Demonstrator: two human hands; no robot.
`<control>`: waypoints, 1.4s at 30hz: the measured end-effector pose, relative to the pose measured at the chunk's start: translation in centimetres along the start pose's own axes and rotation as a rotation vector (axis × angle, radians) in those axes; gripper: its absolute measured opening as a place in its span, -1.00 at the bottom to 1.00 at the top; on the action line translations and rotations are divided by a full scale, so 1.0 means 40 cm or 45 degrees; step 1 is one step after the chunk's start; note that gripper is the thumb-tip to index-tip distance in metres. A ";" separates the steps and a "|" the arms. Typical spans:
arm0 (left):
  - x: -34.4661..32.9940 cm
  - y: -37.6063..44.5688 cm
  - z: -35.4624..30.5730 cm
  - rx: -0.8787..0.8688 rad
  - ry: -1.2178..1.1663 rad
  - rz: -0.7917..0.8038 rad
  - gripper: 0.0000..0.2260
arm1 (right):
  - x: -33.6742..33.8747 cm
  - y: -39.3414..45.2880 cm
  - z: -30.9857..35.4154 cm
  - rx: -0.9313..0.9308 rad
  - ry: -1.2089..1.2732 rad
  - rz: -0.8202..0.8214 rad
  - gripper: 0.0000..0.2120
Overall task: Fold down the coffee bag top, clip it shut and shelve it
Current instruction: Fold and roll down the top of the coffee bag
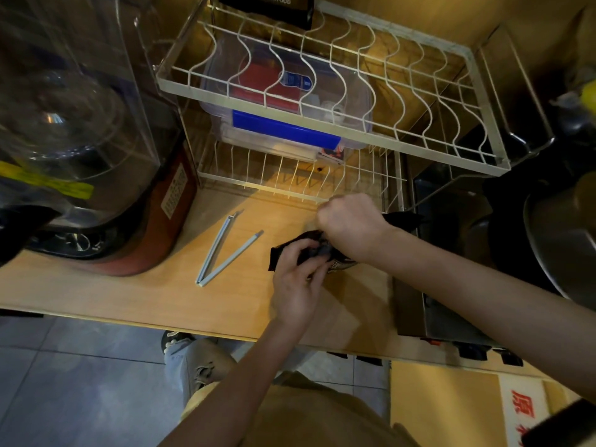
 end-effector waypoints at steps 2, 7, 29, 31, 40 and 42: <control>-0.001 0.003 0.002 -0.037 0.051 -0.027 -0.89 | 0.012 0.000 -0.012 -0.063 0.093 -0.031 -0.94; 0.005 0.018 -0.012 -0.042 0.066 0.025 -0.86 | 0.025 -0.003 -0.019 -0.218 0.211 -0.138 -0.90; 0.029 0.042 -0.046 0.128 -0.055 0.150 -0.89 | 0.045 -0.059 -0.075 -0.026 0.125 -0.012 -0.70; 0.032 0.048 -0.040 0.234 -0.146 0.164 -0.89 | 0.065 -0.067 -0.097 -0.009 0.173 0.061 -0.69; 0.055 0.086 -0.007 -0.052 0.041 0.178 -0.83 | 0.071 -0.073 -0.097 0.108 0.234 -0.054 -0.84; 0.052 0.090 0.002 -0.017 -0.038 0.221 -0.88 | 0.068 -0.077 -0.089 0.116 0.217 -0.104 -0.85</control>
Point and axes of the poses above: each hand's wrist, its own y-axis towards the middle knuckle, its own x-axis out of the back of the hand, z = x × y, the point moved 2 cm from there along y, towards the middle knuckle, and after that the axes turned 13 degrees about y, right-handed, at the moved point
